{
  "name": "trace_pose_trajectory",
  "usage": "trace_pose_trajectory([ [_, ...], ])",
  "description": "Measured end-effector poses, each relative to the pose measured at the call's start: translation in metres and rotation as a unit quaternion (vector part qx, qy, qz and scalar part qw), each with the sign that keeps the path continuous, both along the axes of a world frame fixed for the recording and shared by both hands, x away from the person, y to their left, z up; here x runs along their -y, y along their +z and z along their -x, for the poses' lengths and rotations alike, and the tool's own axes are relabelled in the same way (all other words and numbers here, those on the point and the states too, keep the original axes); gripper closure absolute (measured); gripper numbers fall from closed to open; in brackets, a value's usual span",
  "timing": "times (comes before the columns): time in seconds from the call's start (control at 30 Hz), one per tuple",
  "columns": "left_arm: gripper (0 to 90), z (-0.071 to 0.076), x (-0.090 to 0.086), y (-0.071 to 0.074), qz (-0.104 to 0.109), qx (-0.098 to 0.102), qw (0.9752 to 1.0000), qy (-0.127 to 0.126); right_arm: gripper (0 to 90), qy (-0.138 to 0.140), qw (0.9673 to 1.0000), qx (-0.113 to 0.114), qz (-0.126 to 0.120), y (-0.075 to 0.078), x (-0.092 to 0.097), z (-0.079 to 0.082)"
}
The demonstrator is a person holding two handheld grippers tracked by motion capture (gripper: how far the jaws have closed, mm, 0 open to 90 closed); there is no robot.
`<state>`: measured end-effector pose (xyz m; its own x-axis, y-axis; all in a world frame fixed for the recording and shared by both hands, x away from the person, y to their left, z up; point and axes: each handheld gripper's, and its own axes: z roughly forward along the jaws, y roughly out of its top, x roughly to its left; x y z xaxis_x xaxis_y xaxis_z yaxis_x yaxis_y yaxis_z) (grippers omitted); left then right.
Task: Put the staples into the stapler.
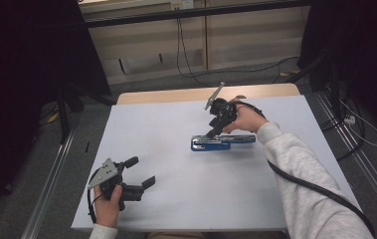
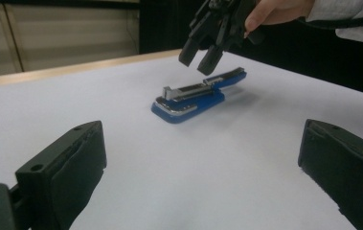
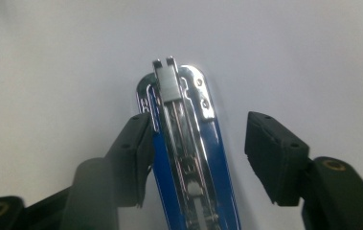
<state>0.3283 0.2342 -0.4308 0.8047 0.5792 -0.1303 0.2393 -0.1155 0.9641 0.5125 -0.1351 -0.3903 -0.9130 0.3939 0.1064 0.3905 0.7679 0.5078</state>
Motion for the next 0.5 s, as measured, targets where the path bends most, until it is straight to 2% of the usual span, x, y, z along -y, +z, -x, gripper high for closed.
trace_pose_trajectory([
  [0.17,2.6,-0.007,0.013,0.0,-0.006,-0.013,0.9998,-0.017,34.6,-0.015,0.9998,0.002,-0.015,-0.005,0.018,0.007],
  [0.3,2.6,-0.012,0.017,0.0,-0.006,-0.019,0.9996,-0.018,32.4,-0.033,0.9992,0.001,-0.025,-0.009,0.033,0.012],
  [0.5,2.6,-0.021,0.025,0.002,-0.012,-0.017,0.9997,-0.014,29.5,-0.054,0.9978,0.003,-0.039,-0.01,0.052,0.017],
])
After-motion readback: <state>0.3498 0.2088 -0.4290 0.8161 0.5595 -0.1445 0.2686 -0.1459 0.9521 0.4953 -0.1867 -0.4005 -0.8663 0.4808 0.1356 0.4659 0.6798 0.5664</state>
